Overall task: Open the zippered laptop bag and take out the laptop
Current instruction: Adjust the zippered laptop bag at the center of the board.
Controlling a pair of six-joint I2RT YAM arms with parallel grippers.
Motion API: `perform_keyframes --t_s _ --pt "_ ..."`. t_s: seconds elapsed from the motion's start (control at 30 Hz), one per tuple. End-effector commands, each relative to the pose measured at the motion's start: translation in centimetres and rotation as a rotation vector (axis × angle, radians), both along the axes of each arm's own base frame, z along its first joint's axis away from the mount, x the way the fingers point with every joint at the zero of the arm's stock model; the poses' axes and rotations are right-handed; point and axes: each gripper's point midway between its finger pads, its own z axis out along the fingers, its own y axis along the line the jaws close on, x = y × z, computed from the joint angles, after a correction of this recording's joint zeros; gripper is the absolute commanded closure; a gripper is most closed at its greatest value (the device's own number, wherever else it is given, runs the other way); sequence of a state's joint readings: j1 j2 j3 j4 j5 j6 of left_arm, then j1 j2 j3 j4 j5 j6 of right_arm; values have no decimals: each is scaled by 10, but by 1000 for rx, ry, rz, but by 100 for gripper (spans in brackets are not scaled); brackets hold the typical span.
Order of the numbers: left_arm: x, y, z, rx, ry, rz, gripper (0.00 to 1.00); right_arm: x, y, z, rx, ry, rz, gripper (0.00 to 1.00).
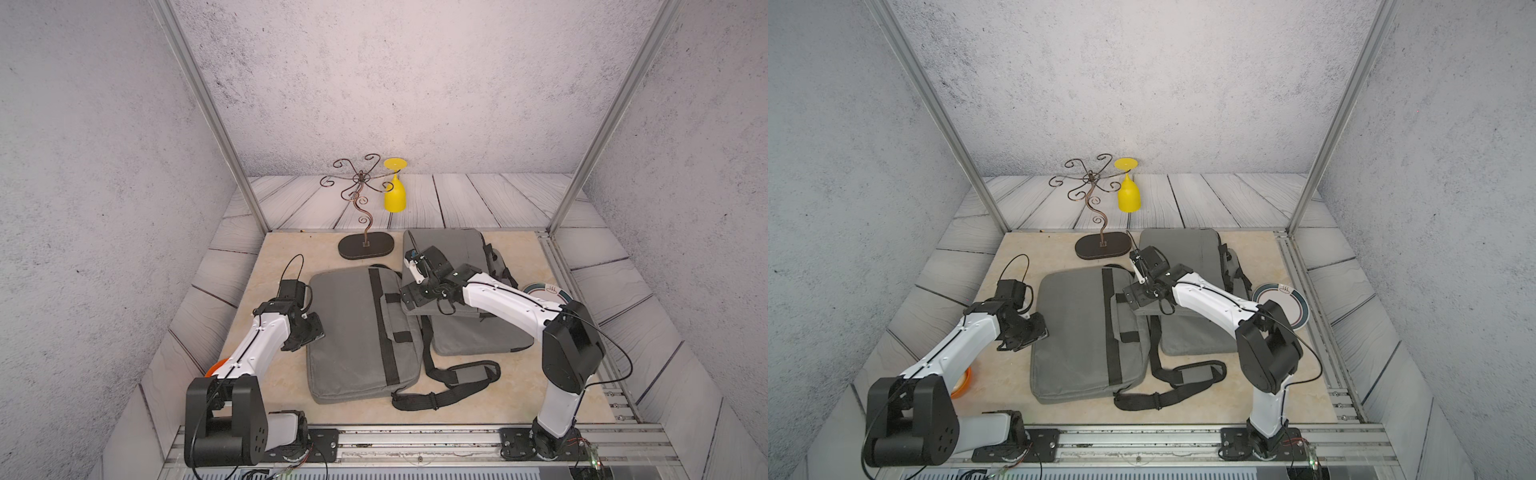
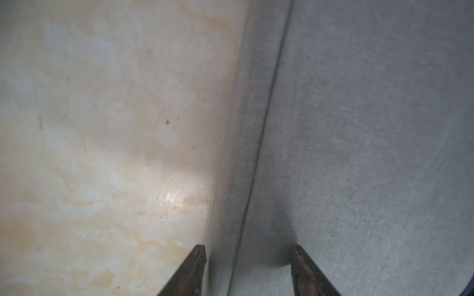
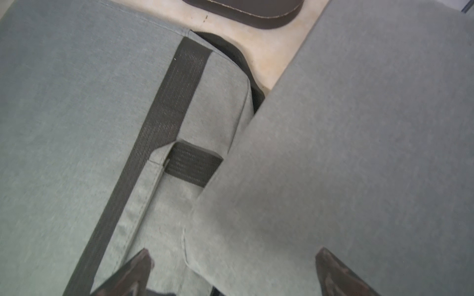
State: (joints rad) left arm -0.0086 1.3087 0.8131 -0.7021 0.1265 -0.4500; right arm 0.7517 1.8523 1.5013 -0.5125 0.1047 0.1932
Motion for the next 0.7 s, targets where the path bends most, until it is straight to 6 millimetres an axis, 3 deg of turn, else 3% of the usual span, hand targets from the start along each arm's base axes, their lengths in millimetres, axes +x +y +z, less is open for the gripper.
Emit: perform_keyframes --t_s 0.0,0.33,0.6,0.67 --pt "12 -1 6 3 -34 -40 56 13 -1 -18 -117 -32 -54 3" --pt "20 3 14 46 -62 -91 99 36 3 -53 -273 -54 -109 13" --pt "34 20 31 156 -101 -100 100 40 -29 -73 -471 -90 -93 18" --pt "39 24 35 185 -110 -107 100 40 -40 -70 -473 -89 -108 19"
